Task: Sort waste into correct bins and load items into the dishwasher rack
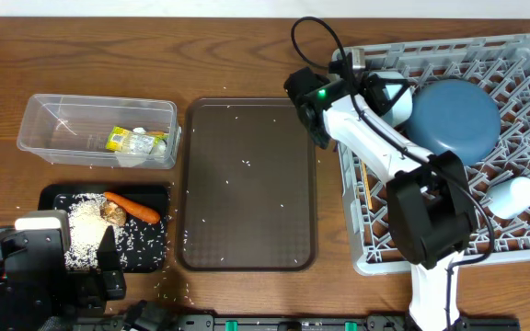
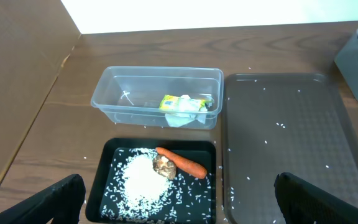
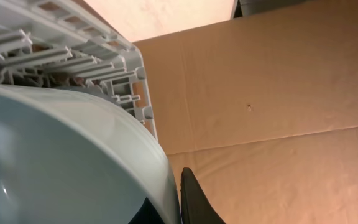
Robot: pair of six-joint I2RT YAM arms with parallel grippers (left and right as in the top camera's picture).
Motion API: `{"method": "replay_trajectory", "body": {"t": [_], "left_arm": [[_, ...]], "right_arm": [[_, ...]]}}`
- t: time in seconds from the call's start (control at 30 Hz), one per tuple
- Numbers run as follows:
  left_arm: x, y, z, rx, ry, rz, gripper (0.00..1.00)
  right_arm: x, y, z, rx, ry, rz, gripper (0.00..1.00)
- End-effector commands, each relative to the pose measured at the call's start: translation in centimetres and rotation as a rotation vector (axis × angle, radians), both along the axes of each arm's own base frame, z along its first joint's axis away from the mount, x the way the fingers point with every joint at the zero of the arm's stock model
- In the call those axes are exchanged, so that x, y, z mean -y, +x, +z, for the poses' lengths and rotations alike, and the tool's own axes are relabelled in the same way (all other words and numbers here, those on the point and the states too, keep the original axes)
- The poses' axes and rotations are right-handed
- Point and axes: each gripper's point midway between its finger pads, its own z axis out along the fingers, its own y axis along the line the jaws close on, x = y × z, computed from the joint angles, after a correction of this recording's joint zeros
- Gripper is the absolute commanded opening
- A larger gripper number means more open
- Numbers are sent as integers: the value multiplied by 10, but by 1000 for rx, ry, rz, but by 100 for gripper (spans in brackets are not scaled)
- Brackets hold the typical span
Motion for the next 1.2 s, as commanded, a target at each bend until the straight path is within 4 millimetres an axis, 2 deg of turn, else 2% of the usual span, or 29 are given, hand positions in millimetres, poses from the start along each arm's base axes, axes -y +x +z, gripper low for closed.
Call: {"method": "replay_trajectory", "body": {"t": [0.0,0.1,0.23,0.47,0.53,0.6,0.7,0.93,1.03,1.17], "left_arm": [[-2,-1,3,9,-5,18,98],[-3,-1,3,9,-5,18,98],[-3,-1,3,9,-4,18,98],[-3,-1,3,9,-4,18,98],[-3,-1,3,9,-4,18,98],[-2,-1,3,9,-5,18,98],[-2,-1,3,9,-5,18,98],[-3,-1,3,9,-5,18,98],[-2,-1,3,9,-5,18,98],[-2,-1,3,9,-5,18,98]], "right_arm": [[7,1,6,5,-59,-18,1],[6,1,4,-11,-54,-15,1],[-3,-1,-16,-75,19,11,1],[-18,-9,-30,-105,15,50,3],[-22,-11,-35,-136,26,61,18],[-28,-14,-38,-173,25,78,43],[-38,-16,-39,-185,22,103,62],[-55,-22,-69,-337,149,150,64],[-70,-24,-84,-386,269,176,64],[-94,-22,-90,-427,459,223,64]]}}
